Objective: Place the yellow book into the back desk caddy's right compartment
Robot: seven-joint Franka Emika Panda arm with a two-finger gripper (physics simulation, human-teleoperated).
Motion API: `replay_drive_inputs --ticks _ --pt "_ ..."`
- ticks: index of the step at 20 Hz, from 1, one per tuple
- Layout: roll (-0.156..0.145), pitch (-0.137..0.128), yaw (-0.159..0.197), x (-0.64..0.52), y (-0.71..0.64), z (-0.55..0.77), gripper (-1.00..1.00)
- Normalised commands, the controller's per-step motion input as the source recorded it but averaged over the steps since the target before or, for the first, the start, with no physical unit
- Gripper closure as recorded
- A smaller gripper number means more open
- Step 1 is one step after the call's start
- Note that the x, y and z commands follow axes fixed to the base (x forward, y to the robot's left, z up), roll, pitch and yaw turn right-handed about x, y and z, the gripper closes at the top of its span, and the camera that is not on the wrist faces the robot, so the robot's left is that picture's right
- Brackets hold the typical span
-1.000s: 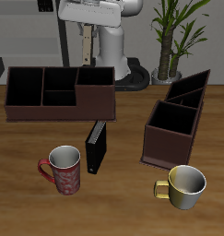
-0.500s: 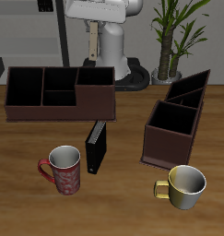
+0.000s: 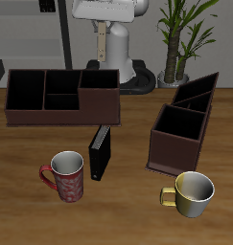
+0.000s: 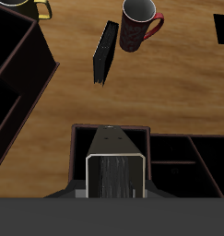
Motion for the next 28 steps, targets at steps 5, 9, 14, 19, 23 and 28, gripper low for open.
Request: replay_drive_inputs --ticks 5,9,14,19,23,28 --pt "0.005 0.02 0.007 -0.02 0.04 -0.08 1.0" --pt "0.002 0.024 -0.001 0.01 0.01 -0.09 1.0" --pt "0.013 0.038 -0.005 0.05 0.02 -0.19 1.0" --pt "0.009 0.031 0.002 0.01 0.01 -0.19 1.0" --pt "0.003 0.019 -0.009 0.03 -0.05 -0.19 1.0" --pt "0.003 0.027 -0.003 0.07 -0.05 -0.26 1.0"
